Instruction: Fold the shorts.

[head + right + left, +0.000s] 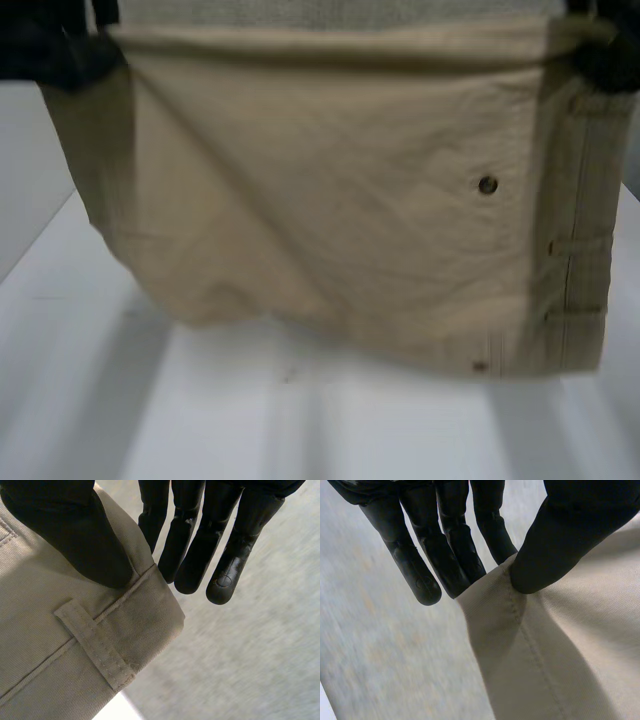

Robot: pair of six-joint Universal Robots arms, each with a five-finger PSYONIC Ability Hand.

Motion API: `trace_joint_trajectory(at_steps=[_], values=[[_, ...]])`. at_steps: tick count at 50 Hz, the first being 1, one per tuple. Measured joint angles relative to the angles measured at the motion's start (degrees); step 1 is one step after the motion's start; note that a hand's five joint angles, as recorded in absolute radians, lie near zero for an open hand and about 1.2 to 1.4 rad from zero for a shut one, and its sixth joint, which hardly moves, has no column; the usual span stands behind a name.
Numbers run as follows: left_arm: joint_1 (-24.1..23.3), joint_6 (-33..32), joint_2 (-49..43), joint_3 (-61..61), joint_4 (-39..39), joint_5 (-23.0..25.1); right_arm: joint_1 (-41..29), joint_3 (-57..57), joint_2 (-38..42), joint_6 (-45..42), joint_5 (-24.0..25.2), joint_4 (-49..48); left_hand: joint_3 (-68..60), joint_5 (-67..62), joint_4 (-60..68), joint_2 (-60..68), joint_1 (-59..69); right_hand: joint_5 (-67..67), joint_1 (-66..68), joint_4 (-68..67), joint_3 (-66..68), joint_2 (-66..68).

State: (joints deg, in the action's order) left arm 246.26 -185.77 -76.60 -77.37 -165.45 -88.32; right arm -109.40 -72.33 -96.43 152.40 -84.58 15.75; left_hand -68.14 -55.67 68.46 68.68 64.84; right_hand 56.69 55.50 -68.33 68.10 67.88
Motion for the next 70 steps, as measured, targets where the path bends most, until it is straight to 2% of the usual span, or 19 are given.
trace_joint_trajectory(at_steps=[10,14,17,18,23,26,29,31,35,42,45,46,50,52,53,57,63,67,70], values=[[0.80,-0.61,-19.10,-1.48,-3.81,0.26,-0.46,-2.48,15.76,-0.85,0.12,-0.91,0.00,0.00,0.00,0.00,0.00,0.00,0.00,0.00,0.01,0.01],[0.81,-1.19,-29.75,6.61,-8.62,-0.23,-1.11,-0.31,22.84,-0.93,-0.53,-5.92,-0.21,0.00,0.01,0.02,0.00,0.00,0.00,0.00,0.01,0.00],[0.80,-1.47,-32.26,10.44,-10.48,-0.63,-1.51,0.86,24.11,-0.90,-1.04,-8.40,-0.21,0.00,0.01,0.02,0.00,0.00,0.00,0.00,0.00,0.01],[0.76,-1.84,-34.67,17.07,-13.91,-1.77,-2.41,3.80,25.35,-0.87,-2.71,-14.51,-0.21,0.00,0.01,0.02,0.00,0.00,0.00,0.00,0.01,0.01],[0.68,-2.21,-34.74,28.15,-22.50,-6.03,-3.62,9.11,23.87,-0.92,-6.21,-28.10,-0.22,0.00,0.03,0.04,0.00,0.00,0.00,0.00,0.01,0.01],[0.40,-2.32,-31.28,32.30,-29.27,-9.59,-4.16,11.29,20.79,-1.05,-7.79,-36.80,-0.22,0.00,0.03,0.04,0.00,0.00,0.00,0.00,0.00,0.00],[0.24,-2.32,-29.86,32.67,-30.93,-10.39,-4.32,11.67,19.82,-1.09,-8.07,-38.72,-0.22,0.00,0.02,0.04,0.00,0.00,0.00,0.00,0.00,0.00],[-0.22,-2.30,-25.42,31.12,-34.22,-11.84,-4.88,11.95,17.24,-1.19,-8.36,-41.20,-0.22,0.00,0.03,0.05,0.00,0.01,0.00,0.00,0.01,0.01],[-0.39,-2.21,-22.01,24.94,-34.79,-11.77,-5.35,10.88,16.40,-1.15,-8.01,-38.75,-0.22,0.00,0.03,0.05,0.00,0.01,0.00,0.00,0.00,0.01],[0.09,-1.91,-14.99,2.73,-34.42,-10.07,-6.18,4.79,17.84,-0.92,-4.69,-30.48,-0.22,0.00,0.21,0.05,0.00,0.02,0.00,0.00,0.01,0.00],[0.44,-1.92,-13.58,-10.19,-34.86,-9.52,-6.31,0.57,20.90,-0.89,-2.52,-28.62,-0.22,0.00,0.21,0.05,0.00,0.04,0.00,0.00,0.01,0.01],[0.44,-1.92,-13.58,-10.19,-34.86,-9.52,-6.31,0.57,20.90,-0.89,-2.52,-28.62,-0.22,0.00,0.21,0.05,0.00,0.04,0.00,0.00,0.01,0.01],[0.49,-1.96,-16.87,-24.46,-37.45,-9.20,-7.29,-5.37,28.94,-1.08,-0.75,-27.89,-0.22,0.00,0.21,0.06,0.00,0.04,0.00,0.00,0.00,0.00],[0.41,-1.99,-17.84,-25.90,-37.91,-9.18,-7.44,-5.88,29.88,-1.10,-0.65,-27.88,-0.22,0.00,0.21,0.06,0.00,0.04,0.00,0.00,0.00,0.00],[-0.08,-2.13,-21.67,-29.59,-39.23,-9.16,-7.91,-7.40,33.18,-1.22,-0.52,-27.77,-0.22,0.00,0.21,0.08,0.00,0.04,0.00,0.00,0.01,0.01],[-1.34,-2.51,-27.63,-32.42,-39.67,-9.18,-8.33,-9.40,37.09,-1.81,-0.67,-26.59,-0.22,0.00,0.21,0.09,0.00,0.04,0.00,0.00,0.01,0.00],[-2.55,-3.37,-30.90,-32.94,-37.37,-9.22,-8.37,-11.39,37.92,-2.90,-1.08,-23.46,-0.22,0.00,0.22,0.09,0.00,0.04,0.00,0.00,0.37,0.00],[-2.70,-4.04,-29.10,-32.86,-34.12,-9.24,-8.29,-13.30,35.01,-3.40,-1.15,-21.14,-0.22,0.00,0.22,0.09,0.00,0.04,0.00,0.00,0.41,0.01],[-2.55,-4.68,-24.17,-33.19,-29.22,-9.20,-8.23,-16.21,30.50,-4.04,-1.08,-18.33,-0.22,0.00,0.22,0.09,0.00,0.04,0.00,0.00,0.41,0.00]])
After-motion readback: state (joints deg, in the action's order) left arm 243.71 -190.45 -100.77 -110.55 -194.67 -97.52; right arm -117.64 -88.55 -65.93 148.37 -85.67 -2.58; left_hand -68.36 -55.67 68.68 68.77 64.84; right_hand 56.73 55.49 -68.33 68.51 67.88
